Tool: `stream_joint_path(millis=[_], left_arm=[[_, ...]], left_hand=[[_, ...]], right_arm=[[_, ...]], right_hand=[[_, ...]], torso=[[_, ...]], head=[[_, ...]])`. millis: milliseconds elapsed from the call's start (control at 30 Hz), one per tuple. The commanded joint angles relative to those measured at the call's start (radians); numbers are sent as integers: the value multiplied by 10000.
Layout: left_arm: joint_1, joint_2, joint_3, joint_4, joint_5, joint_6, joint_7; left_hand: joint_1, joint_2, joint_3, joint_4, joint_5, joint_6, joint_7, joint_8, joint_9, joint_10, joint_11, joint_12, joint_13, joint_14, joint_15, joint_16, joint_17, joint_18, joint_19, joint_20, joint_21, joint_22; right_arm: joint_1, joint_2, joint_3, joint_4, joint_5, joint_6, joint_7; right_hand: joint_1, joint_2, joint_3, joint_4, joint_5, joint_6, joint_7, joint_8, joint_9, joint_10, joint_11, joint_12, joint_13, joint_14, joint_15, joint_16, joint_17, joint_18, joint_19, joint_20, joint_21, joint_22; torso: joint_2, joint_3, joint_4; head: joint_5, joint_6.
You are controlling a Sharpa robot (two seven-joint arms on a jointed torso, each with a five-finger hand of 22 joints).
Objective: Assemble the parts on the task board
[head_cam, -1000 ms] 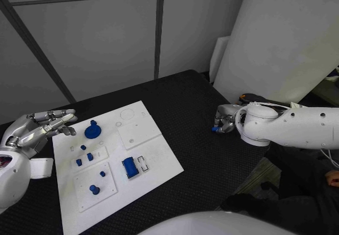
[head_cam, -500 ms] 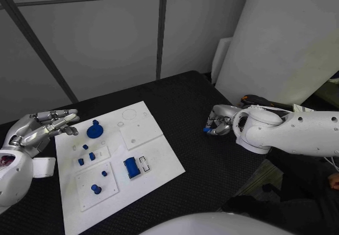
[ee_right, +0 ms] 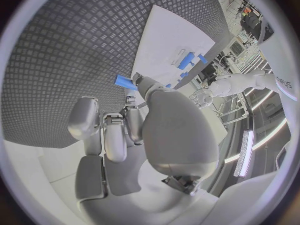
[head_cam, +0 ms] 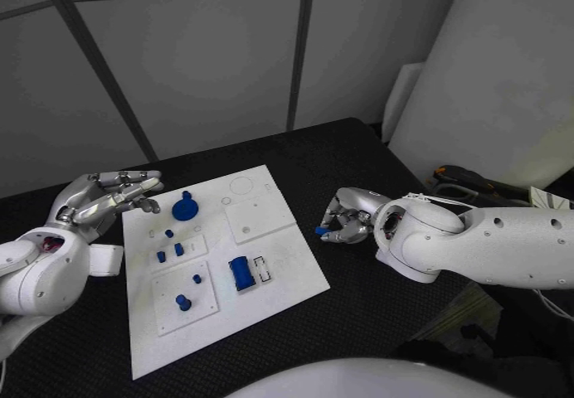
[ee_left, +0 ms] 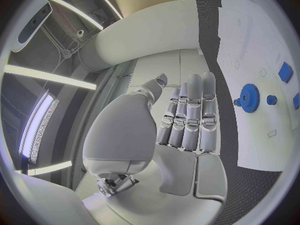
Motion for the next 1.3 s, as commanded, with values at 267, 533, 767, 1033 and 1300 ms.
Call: stream_joint_path(millis=[267,533,767,1033,1300], left_arm=[[13,-167,6,186,13,-63,114],[13,-248,6,270,13,-72,119],[14,-238,6,294,13,-70,117],[15,-263,6,328,13,-68,107],[16,-285,6,343,13,-69,94]], left_hand=[[37,60,-40,-20,-26,-69,-9,48,9,-41,1,52,11,-50,8,14,-16,-164,14,54,-33,-10],[37,60,-40,-20,-26,-69,-9,48,9,-41,1,52,11,-50,8,14,-16,-164,14,54,-33,-10],[37,60,-40,-20,-26,-69,-9,48,9,-41,1,52,11,-50,8,14,-16,-164,14,54,-33,-10],[37,60,-40,-20,-26,-69,-9,48,9,-41,1,52,11,-50,8,14,-16,-164,14,54,-33,-10],[37,60,-40,-20,-26,-69,-9,48,9,-41,1,52,11,-50,8,14,-16,-164,14,54,-33,-10]], right_arm=[[-1,1409,0,-478,742,-151,356],[-44,2190,-1,-789,943,-45,387],[-63,2725,-2,-1089,995,176,324],[-70,2951,-4,-1185,1008,788,161],[-78,2953,-4,-1115,1001,1204,64]], right_hand=[[-419,10,-171,184,499,311,-341,453,1470,263,-128,232,928,972,-111,108,2325,-154,114,-19,137,125],[-659,20,-398,281,966,347,-362,495,1501,311,-147,375,1035,991,-129,156,2410,-177,179,-40,219,237],[-949,34,-760,433,1555,409,-390,551,1543,375,-171,556,1167,1011,-149,209,2504,-203,253,-61,313,367],[-1307,78,-1149,678,1629,528,-438,633,1587,483,-206,887,1385,1039,-173,281,2633,-231,328,-80,416,507],[-1603,95,-1546,902,1820,646,-495,736,1634,553,-251,1106,1538,1039,-207,281,2633,-254,388,-111,503,626]], torso=[[-47,-26,102],[-29,-31,109],[-25,-30,127],[-17,-16,104],[-24,-16,105]], head=[[1754,-310],[2079,-351],[2250,-410],[2426,-494],[2434,-563]])
